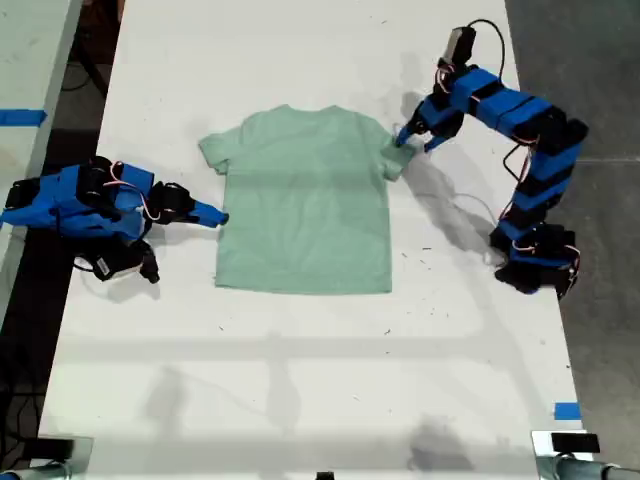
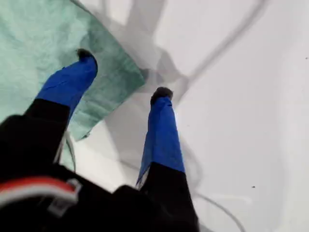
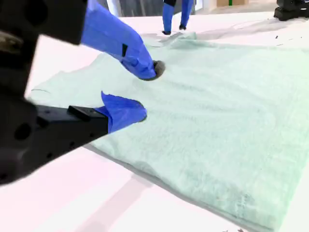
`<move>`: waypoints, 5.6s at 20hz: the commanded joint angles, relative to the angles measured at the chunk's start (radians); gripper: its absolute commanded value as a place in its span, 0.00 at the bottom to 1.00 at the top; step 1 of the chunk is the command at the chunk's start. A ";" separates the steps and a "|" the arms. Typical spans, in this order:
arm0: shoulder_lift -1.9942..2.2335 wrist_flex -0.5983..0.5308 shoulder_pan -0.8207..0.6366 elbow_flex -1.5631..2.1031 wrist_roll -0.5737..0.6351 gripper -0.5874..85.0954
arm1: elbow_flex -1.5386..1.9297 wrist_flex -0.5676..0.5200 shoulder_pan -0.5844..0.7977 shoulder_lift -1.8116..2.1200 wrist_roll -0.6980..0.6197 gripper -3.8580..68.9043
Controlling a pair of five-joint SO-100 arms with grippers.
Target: Fold t shirt
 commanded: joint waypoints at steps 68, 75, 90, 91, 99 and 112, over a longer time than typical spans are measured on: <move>0.005 -0.020 0.002 0.003 0.005 0.13 | 1.646 -0.011 -0.936 2.141 0.483 0.07; 0.005 -0.020 0.002 0.003 0.005 0.13 | 1.646 -0.011 -0.940 2.141 0.483 0.07; 0.005 -0.020 0.002 0.003 0.005 0.13 | 1.646 -0.011 -0.940 2.141 0.485 0.07; 0.005 -0.020 0.002 0.003 0.005 0.13 | 1.647 -0.009 -0.940 2.141 0.486 0.07; 0.005 -0.020 0.002 0.003 0.005 0.13 | 1.647 -0.023 -0.930 2.141 0.443 0.07; 0.005 -0.020 0.002 0.003 0.005 0.13 | 1.651 0.008 -0.931 2.141 0.529 0.07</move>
